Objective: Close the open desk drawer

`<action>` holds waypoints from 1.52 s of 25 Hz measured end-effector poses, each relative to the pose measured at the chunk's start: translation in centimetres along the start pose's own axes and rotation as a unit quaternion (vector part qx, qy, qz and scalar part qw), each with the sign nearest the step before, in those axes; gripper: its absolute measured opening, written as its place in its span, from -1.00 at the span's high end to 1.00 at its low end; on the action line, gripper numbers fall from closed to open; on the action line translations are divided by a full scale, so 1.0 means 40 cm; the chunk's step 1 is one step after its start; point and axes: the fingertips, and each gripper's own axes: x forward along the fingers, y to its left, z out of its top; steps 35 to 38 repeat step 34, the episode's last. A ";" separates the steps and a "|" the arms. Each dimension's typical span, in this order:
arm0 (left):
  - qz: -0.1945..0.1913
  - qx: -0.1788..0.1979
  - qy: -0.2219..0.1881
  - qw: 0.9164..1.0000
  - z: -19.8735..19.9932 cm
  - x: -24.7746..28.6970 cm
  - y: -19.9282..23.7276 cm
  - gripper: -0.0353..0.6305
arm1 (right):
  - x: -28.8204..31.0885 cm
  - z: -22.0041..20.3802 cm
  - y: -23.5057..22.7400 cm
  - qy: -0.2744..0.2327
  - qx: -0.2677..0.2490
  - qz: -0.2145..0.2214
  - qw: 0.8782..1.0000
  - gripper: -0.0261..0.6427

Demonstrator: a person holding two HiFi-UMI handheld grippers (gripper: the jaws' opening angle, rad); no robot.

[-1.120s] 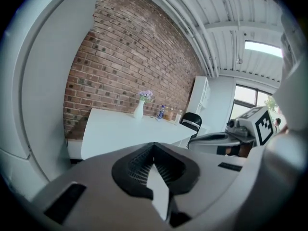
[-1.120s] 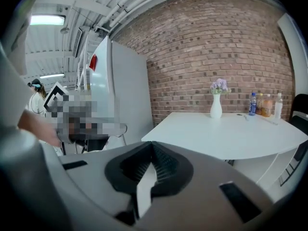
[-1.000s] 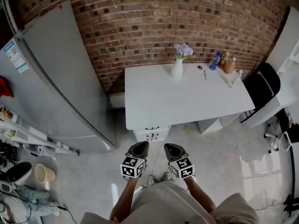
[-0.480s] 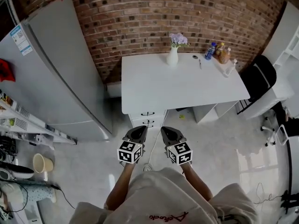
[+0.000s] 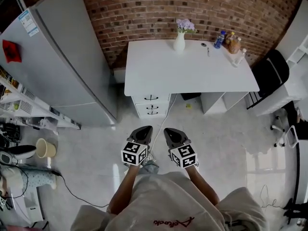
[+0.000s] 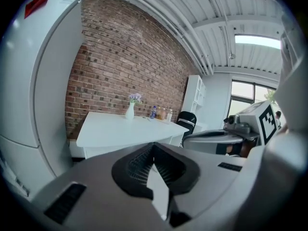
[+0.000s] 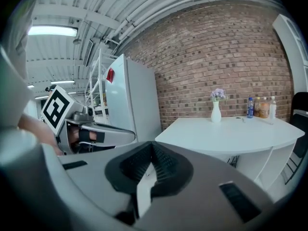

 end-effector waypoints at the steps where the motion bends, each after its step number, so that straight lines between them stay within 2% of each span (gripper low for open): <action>1: 0.004 -0.001 0.001 1.000 -0.016 -0.012 -0.017 0.86 | -0.018 -0.012 0.010 0.000 0.001 0.003 1.000 0.87; 6: 0.014 -0.006 0.003 1.000 -0.080 -0.072 -0.099 0.86 | -0.105 -0.057 0.049 -0.003 0.003 0.007 1.000 0.87; 18: 0.021 0.002 -0.007 1.000 -0.134 -0.164 -0.208 0.86 | -0.237 -0.118 0.099 -0.011 0.014 -0.004 1.000 0.87; 38: 0.012 0.008 -0.012 1.000 -0.152 -0.181 -0.274 0.86 | -0.290 -0.121 0.135 -0.025 0.004 -0.007 1.000 0.87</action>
